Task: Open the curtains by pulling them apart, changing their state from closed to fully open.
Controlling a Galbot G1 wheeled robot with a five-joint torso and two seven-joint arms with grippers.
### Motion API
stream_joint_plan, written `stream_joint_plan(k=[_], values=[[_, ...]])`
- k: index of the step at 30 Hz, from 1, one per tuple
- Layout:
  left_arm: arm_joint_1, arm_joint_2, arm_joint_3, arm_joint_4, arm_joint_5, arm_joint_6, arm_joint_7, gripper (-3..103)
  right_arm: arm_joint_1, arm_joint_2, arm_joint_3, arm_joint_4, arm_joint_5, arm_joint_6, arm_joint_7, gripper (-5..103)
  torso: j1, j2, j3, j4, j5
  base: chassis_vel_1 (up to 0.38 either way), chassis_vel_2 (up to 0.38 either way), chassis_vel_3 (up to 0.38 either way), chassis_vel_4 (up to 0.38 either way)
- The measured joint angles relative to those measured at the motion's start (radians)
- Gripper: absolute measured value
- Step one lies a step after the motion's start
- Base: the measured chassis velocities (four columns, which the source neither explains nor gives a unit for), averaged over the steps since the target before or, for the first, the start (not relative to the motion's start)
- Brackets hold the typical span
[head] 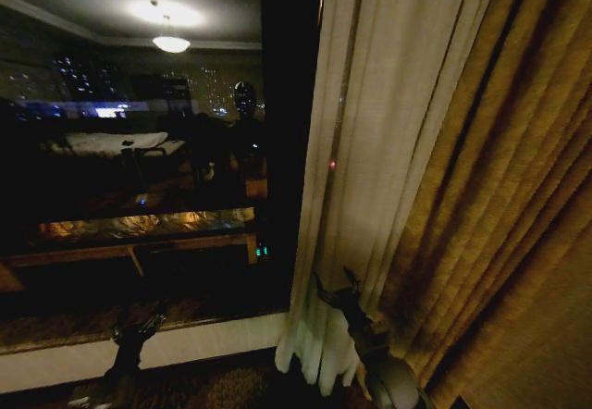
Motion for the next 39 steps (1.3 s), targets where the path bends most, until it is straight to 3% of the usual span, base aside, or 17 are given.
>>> stream_joint_plan(k=[25,39], values=[[0.0,0.0,0.0,0.0,0.0,0.0,0.0,100,0.004,0.003,0.0,-0.005,-0.002,0.005,0.001,100,0.0,0.0,0.0,-0.0001,0.0,0.022,0.007,-0.018,-0.01],[0.0,0.0,0.0,0.0,0.0,0.0,0.0,100,0.005,0.003,-0.001,-0.006,-0.002,0.006,0.001,100,0.0,0.0,0.0,0.0001,-0.0002,0.222,0.198,-0.227,-0.208]])
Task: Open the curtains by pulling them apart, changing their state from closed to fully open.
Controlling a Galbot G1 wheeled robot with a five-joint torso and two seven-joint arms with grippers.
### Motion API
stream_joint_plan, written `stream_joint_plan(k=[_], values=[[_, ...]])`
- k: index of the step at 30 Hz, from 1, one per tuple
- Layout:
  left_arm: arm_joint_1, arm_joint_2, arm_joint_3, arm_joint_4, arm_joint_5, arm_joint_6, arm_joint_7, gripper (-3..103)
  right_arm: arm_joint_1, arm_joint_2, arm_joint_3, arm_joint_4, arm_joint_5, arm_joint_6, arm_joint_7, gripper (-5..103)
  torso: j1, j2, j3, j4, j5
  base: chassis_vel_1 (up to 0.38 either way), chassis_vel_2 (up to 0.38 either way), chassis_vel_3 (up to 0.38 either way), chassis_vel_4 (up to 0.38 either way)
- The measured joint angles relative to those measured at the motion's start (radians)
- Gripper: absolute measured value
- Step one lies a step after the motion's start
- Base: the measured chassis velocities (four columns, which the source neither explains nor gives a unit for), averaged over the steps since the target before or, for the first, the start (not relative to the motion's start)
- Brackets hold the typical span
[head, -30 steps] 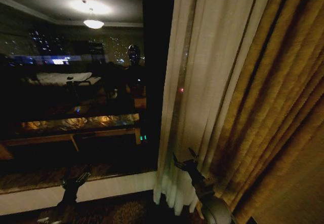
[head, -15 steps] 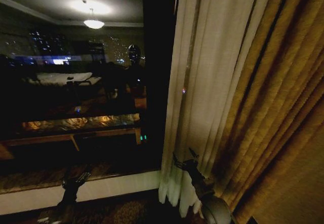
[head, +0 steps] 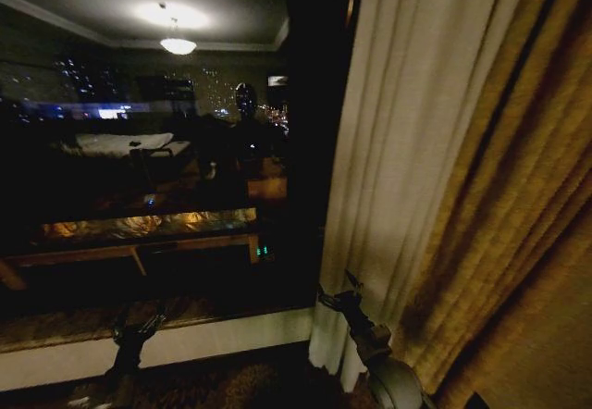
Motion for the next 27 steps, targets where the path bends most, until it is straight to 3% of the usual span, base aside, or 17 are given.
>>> stream_joint_plan(k=[27], values=[[0.0,0.0,0.0,0.0,0.0,0.0,0.0,100,0.0,0.0,0.0,-0.001,0.0,0.0,0.0,100,0.0,0.0,0.0,0.0,0.0003,0.357,0.348,-0.355,-0.335]])
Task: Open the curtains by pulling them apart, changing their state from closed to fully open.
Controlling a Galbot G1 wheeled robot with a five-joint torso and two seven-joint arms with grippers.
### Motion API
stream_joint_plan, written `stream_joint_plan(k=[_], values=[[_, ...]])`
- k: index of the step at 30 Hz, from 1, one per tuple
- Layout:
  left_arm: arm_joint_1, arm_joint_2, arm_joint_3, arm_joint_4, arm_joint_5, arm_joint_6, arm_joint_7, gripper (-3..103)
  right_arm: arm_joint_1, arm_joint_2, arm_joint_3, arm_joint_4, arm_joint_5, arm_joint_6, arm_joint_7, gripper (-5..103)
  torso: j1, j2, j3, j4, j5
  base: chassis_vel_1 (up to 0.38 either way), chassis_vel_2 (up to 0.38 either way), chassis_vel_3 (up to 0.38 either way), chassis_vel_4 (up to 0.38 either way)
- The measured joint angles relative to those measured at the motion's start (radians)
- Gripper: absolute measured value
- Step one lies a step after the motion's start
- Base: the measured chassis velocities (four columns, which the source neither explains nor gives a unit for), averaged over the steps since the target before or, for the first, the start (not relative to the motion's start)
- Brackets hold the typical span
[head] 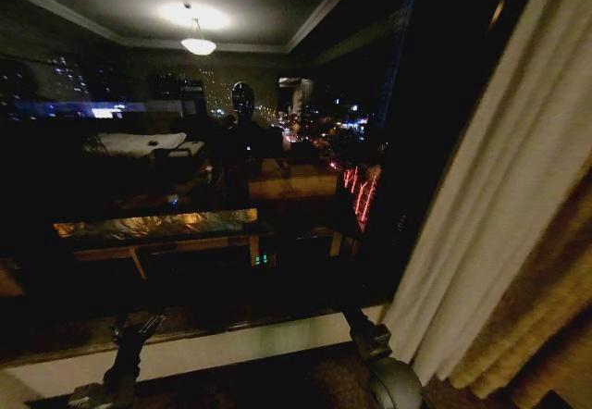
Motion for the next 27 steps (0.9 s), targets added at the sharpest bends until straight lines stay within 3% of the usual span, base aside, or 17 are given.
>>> stream_joint_plan(k=[27], values=[[0.0,0.0,0.0,0.0,0.0,0.0,0.0,100,0.0,0.0,0.0,0.0,0.0,0.0,0.0,100,0.0,0.0,0.0,0.0,-0.0003,0.372,0.333,-0.373,-0.336]])
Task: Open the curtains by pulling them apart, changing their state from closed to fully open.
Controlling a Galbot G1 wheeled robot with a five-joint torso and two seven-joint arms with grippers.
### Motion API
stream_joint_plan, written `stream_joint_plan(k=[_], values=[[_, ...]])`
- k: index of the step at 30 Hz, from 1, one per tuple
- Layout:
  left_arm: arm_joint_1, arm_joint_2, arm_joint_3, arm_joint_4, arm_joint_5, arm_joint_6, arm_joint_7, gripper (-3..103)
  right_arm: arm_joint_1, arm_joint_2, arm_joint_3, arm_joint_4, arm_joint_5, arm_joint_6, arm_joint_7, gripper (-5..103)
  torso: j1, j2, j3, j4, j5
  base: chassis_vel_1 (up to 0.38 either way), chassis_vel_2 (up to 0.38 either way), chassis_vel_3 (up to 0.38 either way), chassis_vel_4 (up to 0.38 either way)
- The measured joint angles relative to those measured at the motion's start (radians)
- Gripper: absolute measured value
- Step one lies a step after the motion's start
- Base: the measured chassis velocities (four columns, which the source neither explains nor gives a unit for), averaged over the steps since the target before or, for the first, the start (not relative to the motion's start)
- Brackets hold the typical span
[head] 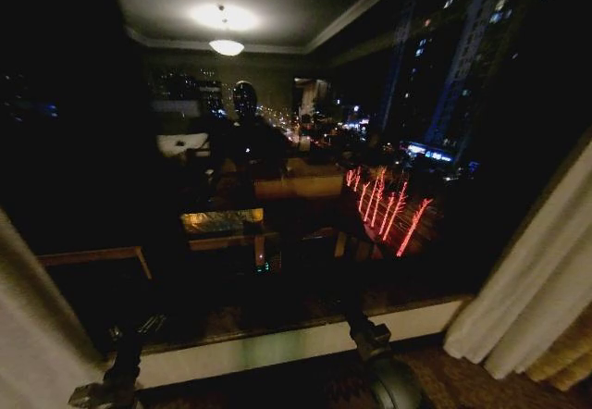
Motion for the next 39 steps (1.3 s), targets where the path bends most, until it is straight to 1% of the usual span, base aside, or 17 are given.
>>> stream_joint_plan(k=[17,21,24,26,28,30,32,36,39], values=[[0.0,0.0,0.0,0.0,0.0,0.0,0.0,100,0.0,0.0,0.0,0.0,0.0,0.0,0.0,100,0.0,0.0,0.0,0.0001,0.0001,0.363,0.329,-0.367,-0.345],[0.0,0.0,0.0,0.0,0.0,0.0,0.0,100,0.0,0.0,0.0,0.0,0.0,0.0,0.0,100,0.0,0.0,0.0,0.0001,-0.0004,0.248,0.182,-0.192,-0.218],[0.0,0.0,-0.001,0.0,0.0,0.0,0.0,100,0.0,0.0,0.0,0.0,0.0,0.0,0.0,100,0.0,0.0,0.0,0.0002,-0.0006,0.074,0.096,-0.096,-0.078],[0.0,0.0,0.0,0.0,0.0,0.0,0.0,100,0.0,0.0,0.0,0.0,0.0,0.0,0.0,100,0.0,0.0,0.0,0.0001,-0.0003,0.022,0.006,-0.006,-0.027],[0.0,0.0,0.0,0.0,0.0,0.0,0.0,100,0.0,0.0,0.0,0.0,0.0,0.0,0.0,100,0.0,0.0,0.0,-0.0001,0.0009,0.0,0.0,0.0,0.0],[0.0,0.0,0.0,0.0,0.0,0.0,0.0,100,0.0,0.0,0.0,0.0,0.0,0.0,0.0,100,0.0,0.0,0.0,0.0,0.001,-0.027,-0.019,0.016,0.029],[0.0,0.0,0.001,0.0,0.0,0.0,0.0,100,0.0,0.0,0.001,0.0,0.0,0.0,0.0,100,0.0,0.0,0.0,-0.0003,0.0008,-0.056,-0.049,0.063,0.059],[0.0,0.0,0.0,0.0,0.0,0.0,0.0,100,0.0,0.0,0.001,0.0,0.0,0.0,0.0,100,0.0,0.0,0.0,-0.0002,0.0004,-0.014,-0.012,0.005,0.005],[0.0,0.0,0.0,0.0,0.0,0.0,0.0,100,0.0,0.0,0.0,0.0,0.0,0.0,0.0,100,0.0,0.0,0.0,0.0,-0.0006,0.0,0.0,0.0,0.0]])
